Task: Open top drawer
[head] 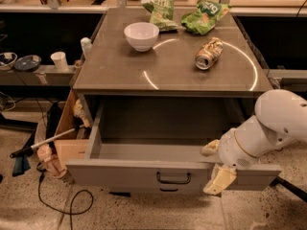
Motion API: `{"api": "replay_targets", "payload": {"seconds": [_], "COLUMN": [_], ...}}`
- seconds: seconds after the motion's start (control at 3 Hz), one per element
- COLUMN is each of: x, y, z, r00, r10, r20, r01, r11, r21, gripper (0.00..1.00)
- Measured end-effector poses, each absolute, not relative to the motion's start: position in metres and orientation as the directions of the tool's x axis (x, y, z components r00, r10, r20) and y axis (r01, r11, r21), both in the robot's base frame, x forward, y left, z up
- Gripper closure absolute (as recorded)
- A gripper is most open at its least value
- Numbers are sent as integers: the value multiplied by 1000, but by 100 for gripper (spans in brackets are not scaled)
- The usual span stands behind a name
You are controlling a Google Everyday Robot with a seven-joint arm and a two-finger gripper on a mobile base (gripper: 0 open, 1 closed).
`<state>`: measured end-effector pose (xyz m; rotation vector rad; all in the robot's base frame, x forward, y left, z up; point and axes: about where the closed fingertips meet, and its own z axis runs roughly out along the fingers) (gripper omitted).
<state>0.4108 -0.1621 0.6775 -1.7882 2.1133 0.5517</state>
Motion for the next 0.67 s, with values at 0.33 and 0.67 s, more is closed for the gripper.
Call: {"api": "replay_targets", "payload": {"seconds": [0.33, 0.67], "x": [411, 411], "y": [-162, -162], "z": [678, 678], "r00": [-167, -167], "r10": [-863, -863], "r20": [-476, -476], "r01": [-986, -986], "r11": [143, 143], "r21": [87, 87], "gripper": [0, 0]}}
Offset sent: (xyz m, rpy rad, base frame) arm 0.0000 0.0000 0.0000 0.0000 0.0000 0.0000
